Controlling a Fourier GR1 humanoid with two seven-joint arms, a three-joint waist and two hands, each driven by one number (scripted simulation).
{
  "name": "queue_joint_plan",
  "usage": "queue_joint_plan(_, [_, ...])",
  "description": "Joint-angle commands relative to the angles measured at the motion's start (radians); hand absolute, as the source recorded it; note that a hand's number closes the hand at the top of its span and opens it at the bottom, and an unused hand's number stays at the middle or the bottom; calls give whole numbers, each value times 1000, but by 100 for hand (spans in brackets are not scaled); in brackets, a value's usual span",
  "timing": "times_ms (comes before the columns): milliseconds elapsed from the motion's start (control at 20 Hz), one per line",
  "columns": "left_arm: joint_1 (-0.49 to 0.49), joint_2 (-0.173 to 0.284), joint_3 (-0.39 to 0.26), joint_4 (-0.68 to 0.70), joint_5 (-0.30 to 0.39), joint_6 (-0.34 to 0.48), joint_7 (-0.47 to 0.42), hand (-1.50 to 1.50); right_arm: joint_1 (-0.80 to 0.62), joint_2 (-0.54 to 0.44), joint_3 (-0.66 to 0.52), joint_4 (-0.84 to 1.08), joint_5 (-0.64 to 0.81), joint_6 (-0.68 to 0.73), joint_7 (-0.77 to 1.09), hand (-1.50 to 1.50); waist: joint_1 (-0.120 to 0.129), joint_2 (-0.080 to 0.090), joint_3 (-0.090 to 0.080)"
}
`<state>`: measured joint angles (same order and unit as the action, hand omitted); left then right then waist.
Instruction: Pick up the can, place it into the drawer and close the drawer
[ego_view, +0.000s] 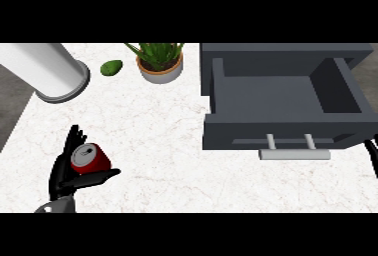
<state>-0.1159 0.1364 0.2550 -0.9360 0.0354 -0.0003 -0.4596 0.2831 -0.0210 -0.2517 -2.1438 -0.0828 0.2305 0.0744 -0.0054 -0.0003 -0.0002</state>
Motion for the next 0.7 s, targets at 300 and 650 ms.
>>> queue_joint_plan(300, [-81, -10, -15, 84, 37, -31, -66, 150, -22, 17, -1, 12, 13, -4, 7, -150, 1, 0, 0])
queue_joint_plan(650, [-47, -43, -71, -175, 77, -18, 155, 150, -64, -23, -45, 9, -33, -19, 33, -150, 4, -1, 0])
